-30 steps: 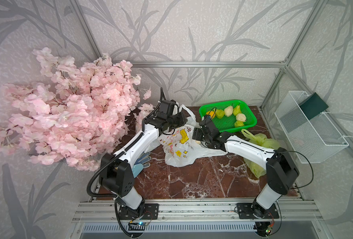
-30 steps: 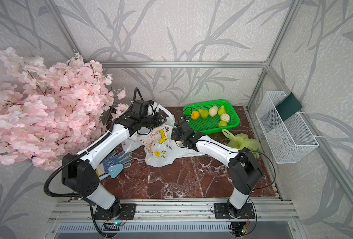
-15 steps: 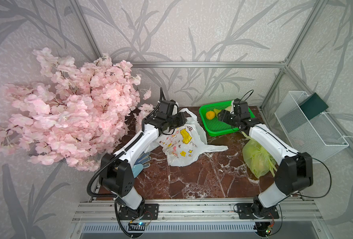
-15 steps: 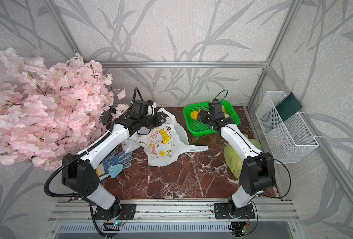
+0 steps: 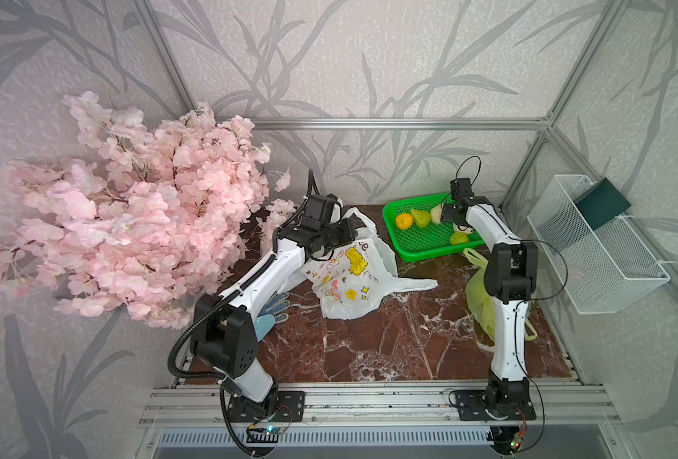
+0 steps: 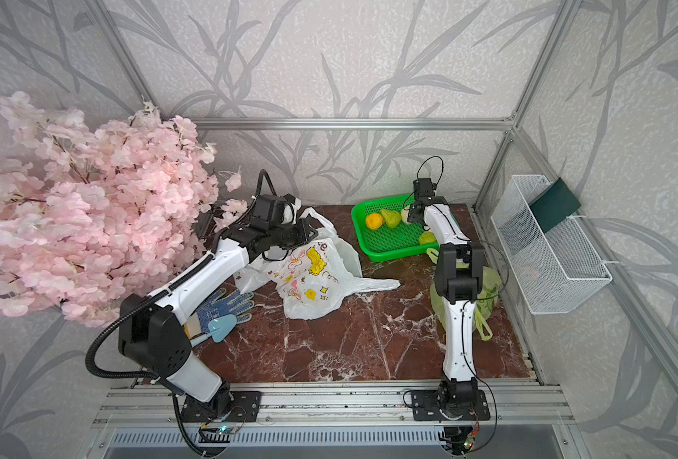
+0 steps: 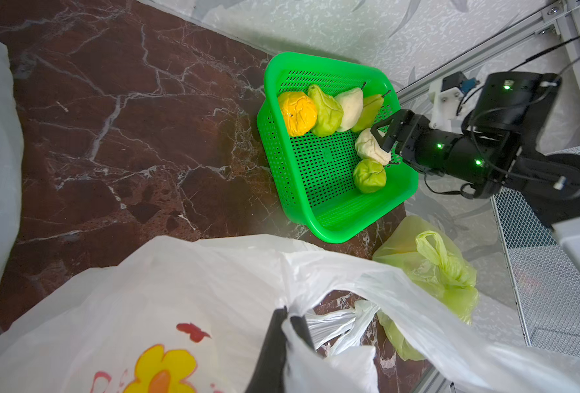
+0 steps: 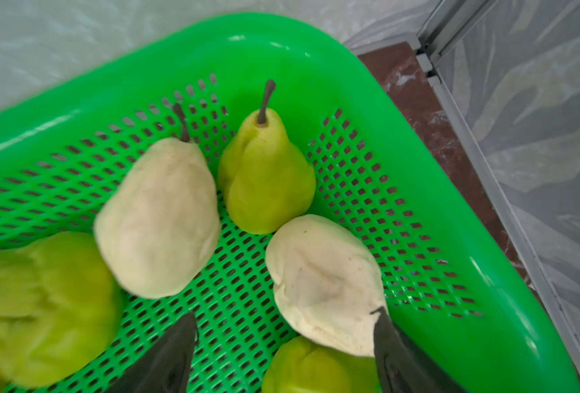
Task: Place the pears into plastic bags & tie knots
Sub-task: Pick up the pear from the basket, then place the pear in the plastic bag.
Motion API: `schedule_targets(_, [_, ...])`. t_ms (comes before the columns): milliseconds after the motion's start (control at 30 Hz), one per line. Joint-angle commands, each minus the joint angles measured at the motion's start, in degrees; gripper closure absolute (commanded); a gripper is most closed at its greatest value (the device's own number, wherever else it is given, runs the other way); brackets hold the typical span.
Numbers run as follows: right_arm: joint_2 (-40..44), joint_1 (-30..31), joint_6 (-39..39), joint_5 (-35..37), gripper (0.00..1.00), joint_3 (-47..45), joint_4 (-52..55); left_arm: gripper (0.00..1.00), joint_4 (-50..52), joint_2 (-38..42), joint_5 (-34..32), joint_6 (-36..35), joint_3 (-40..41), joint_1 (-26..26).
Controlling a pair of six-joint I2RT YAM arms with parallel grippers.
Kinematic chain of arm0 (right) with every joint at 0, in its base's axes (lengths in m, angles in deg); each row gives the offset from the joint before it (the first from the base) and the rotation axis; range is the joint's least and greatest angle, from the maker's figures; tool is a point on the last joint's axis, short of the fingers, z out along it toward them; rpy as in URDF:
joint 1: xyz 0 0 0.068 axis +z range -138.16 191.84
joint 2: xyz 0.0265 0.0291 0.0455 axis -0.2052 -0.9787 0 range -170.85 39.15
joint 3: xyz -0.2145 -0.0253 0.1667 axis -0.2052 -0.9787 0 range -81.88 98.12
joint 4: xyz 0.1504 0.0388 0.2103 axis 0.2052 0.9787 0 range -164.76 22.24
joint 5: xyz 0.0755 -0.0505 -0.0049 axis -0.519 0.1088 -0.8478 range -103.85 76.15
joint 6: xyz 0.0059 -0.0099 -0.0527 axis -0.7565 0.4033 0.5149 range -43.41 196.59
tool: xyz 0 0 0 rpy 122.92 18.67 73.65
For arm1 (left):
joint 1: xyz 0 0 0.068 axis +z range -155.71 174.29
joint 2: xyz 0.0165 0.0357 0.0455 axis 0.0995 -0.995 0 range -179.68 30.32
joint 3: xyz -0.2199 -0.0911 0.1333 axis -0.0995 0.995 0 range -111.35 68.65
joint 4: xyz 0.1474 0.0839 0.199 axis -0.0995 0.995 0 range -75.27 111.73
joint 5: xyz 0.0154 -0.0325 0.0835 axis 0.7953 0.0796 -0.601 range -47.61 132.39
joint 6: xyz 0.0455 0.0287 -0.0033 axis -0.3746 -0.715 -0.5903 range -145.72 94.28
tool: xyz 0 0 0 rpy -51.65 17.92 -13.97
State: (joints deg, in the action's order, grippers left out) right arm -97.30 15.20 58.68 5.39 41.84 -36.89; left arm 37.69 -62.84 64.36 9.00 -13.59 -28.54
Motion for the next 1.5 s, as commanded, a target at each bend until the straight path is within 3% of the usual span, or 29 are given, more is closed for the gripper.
schedule_targets(0, [-7.46,-0.78,-0.02,4.66,0.18,9.87,9.83,1.0,1.67,0.27,-0.49,-1.69,0.46,0.56])
schedule_targets(200, [-16.59,-2.0,-0.15,4.15,0.21,20.78,14.48,1.0,1.92,0.28,-0.05,-2.1,0.68,1.25])
schedule_targets(333, [-16.27,-1.99,-0.18,2.27,0.4,22.88,18.11,1.0,1.83,0.49,-0.03,-2.09,0.9,1.43])
schedule_targets(500, [-6.63,-1.13,0.68,0.85,0.62,11.34,11.05,1.0,0.93,0.22,0.76,-1.19,1.01,1.34])
schedule_targets(667, [3.23,1.18,2.08,-1.23,0.71,1.98,3.71,1.0,0.57,0.94,0.57,-0.87,1.7,1.38])
schedule_targets(800, [9.86,3.33,1.9,-5.19,0.73,-3.31,1.45,1.0,0.55,1.6,0.3,-0.86,2.21,1.35])
schedule_targets(967, [22.62,7.67,0.34,-11.41,0.73,-18.23,-5.99,1.0,1.13,1.61,0.22,-1.41,1.68,1.35])
schedule_targets(1267, [48.5,18.41,-8.11,-32.42,0.74,-45.21,-17.33,1.0,3.74,0.19,1.43,-3.27,-1.45,1.31])
schedule_targets(1367, [53.36,22.91,-14.32,-32.32,0.75,-52.04,-21.38,1.0,3.53,-0.21,1.82,-2.88,-1.85,1.27])
schedule_targets(1467, [53.05,27.51,-21.43,-29.19,0.76,-55.57,-26.45,1.0,2.98,-0.25,2.21,-2.23,-1.8,0.92])
